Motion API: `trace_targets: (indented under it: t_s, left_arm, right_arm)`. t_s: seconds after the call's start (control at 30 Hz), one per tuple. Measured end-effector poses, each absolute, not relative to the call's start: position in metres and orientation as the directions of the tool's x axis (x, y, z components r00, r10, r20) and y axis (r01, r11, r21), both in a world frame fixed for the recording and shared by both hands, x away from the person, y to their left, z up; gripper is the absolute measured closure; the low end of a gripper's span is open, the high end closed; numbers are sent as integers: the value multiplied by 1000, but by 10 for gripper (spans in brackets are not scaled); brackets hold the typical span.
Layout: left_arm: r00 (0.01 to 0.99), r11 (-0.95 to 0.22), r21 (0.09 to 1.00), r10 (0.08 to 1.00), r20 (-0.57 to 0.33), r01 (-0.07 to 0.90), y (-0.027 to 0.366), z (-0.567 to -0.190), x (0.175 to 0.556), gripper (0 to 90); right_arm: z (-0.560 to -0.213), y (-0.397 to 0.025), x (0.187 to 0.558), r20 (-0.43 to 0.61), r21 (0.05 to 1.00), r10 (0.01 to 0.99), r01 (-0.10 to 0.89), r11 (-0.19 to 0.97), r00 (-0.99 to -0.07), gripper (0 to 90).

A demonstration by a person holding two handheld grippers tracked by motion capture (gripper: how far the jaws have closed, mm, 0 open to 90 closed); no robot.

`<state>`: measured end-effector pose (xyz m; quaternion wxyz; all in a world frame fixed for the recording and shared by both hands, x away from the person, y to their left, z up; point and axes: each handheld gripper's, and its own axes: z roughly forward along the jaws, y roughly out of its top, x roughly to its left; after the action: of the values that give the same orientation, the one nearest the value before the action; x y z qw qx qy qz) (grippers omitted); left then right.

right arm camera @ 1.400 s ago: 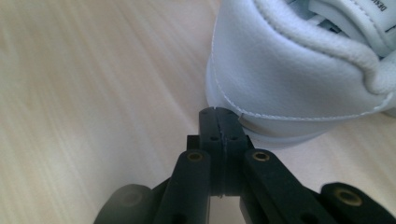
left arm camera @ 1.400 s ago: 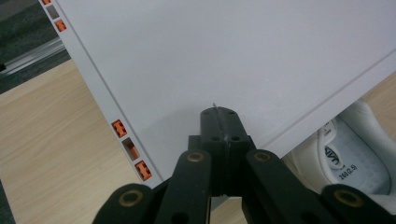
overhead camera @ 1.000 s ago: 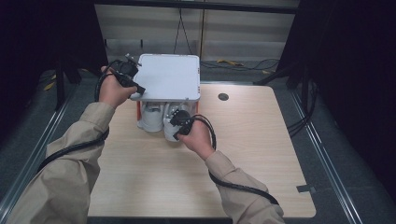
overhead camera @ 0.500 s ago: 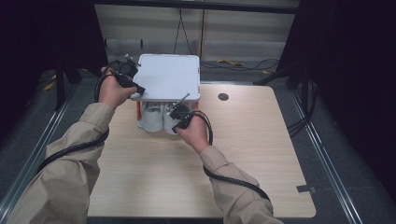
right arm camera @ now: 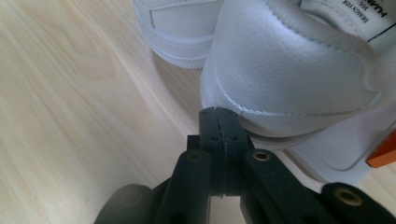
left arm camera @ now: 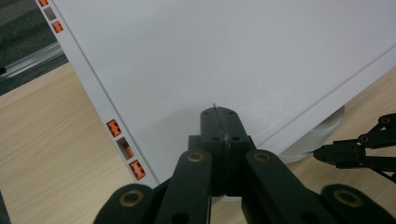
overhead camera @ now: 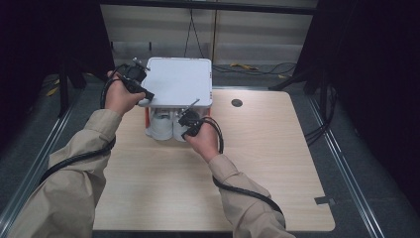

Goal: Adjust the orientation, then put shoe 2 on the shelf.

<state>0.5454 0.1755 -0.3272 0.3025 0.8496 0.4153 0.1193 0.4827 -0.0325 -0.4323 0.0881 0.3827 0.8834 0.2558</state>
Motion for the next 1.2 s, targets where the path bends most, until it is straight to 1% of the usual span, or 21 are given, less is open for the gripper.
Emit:
trace_targets:
  t_s: [0.07, 0.1, 0.2, 0.23, 0.33, 0.37, 0.5, 0.6, 0.77, 0.87, 0.9, 1.03, 1.2]
  left_arm:
    - [626, -468, 615, 778, -52, 634, 176, -327, 546, 900]
    - [626, -466, 618, 778, -53, 633, 176, -328, 546, 899]
    - [630, -461, 632, 774, -56, 623, 177, -326, 545, 801]
    - [634, -464, 629, 771, -60, 624, 178, -325, 543, 798]
    - [643, -470, 624, 763, -70, 624, 179, -321, 535, 681]
    - [646, -470, 626, 760, -70, 621, 180, -320, 531, 626]
    - [650, -466, 640, 757, -70, 611, 186, -320, 514, 467]
    - [647, -460, 637, 758, -81, 619, 191, -324, 502, 387]
    - [662, -474, 632, 744, -85, 613, 196, -336, 480, 339]
    - [673, -479, 629, 734, -97, 613, 195, -350, 466, 311]
    - [677, -482, 627, 730, -100, 612, 195, -354, 464, 302]
    - [699, -508, 612, 707, -107, 607, 194, -374, 450, 284]
    - [704, -503, 600, 696, -146, 622, 194, -397, 437, 268]
  right_arm:
    - [-433, -35, 482, 45, 529, 718, 626, 573, -695, 888]
    - [-432, -37, 481, 49, 524, 718, 630, 573, -694, 863]
    - [-428, -44, 477, 56, 514, 716, 635, 576, -696, 778]
    - [-427, -46, 475, 67, 511, 712, 637, 577, -699, 730]
    - [-426, -56, 465, 93, 498, 700, 641, 583, -708, 594]
    - [-427, -59, 461, 93, 494, 690, 635, 595, -718, 578]
    - [-426, -72, 448, 127, 492, 680, 642, 589, -722, 486]
    - [-425, -80, 438, 140, 501, 674, 639, 584, -726, 435]
    - [-420, -96, 422, 141, 520, 672, 632, 575, -727, 381]
    - [-419, -110, 414, 183, 490, 684, 669, 560, -706, 331]
    - [-418, -116, 411, 190, 480, 692, 681, 553, -696, 327]
    - [-419, -134, 403, 178, 492, 706, 683, 540, -686, 313]
    - [-423, -156, 394, 181, 507, 723, 693, 512, -667, 296]
